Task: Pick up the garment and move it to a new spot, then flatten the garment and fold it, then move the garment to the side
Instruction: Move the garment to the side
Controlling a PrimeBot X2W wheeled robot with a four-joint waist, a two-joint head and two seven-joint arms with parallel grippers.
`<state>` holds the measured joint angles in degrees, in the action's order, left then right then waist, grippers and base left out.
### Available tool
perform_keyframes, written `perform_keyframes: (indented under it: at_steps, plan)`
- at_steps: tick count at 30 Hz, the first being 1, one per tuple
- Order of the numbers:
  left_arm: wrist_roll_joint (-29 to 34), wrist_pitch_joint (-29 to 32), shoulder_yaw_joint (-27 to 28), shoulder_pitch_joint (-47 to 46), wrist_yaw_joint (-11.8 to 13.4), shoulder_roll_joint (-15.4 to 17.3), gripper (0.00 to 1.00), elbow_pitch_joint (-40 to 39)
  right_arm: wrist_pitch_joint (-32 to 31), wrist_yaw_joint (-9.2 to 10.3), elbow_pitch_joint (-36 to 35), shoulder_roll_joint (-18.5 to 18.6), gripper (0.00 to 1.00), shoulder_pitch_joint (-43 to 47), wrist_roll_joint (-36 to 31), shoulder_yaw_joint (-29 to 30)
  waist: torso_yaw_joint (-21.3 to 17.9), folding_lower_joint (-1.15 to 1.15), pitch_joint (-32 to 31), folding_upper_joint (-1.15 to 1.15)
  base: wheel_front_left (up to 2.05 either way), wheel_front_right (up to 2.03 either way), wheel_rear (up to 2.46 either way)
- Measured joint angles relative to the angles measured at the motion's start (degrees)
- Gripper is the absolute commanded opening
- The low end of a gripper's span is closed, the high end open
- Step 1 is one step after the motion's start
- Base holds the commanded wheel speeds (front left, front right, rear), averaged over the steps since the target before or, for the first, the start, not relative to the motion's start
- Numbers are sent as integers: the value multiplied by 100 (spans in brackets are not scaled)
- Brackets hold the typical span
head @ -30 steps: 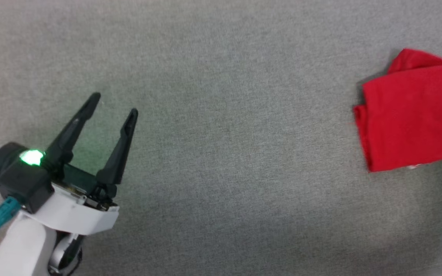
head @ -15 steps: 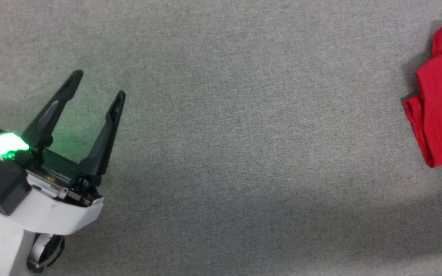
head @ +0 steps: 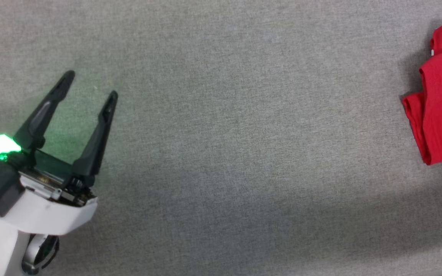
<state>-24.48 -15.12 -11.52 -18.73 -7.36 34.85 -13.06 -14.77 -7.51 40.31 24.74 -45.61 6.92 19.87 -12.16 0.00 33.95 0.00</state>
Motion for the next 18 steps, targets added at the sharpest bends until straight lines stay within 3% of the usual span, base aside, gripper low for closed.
perform_keyframes:
  at_steps: [1, 2, 10, 18]
  plan:
    - [9, 0, 20, 7, 32, -11, 100, 24, 56, 0, 54, 9, 87, -18, -9, -10, -3, 0, -14, 0, 0, 0, 0]
    - [10, 0, 32, 18, 41, -31, 100, 48, 100, -1, 99, 20, 100, -37, -31, -22, -6, 0, -31, 0, 0, 0, 0]
    - [-44, 0, -9, 31, 31, -292, 100, 116, 297, 0, 216, 282, 100, -72, -1, -249, 27, 0, -300, 0, 0, 0, 0]
    - [-60, 0, 77, 138, 22, -701, 100, 576, 370, 0, -537, 289, 100, 138, 628, -1182, 197, 0, -784, 0, 0, 0, 0]
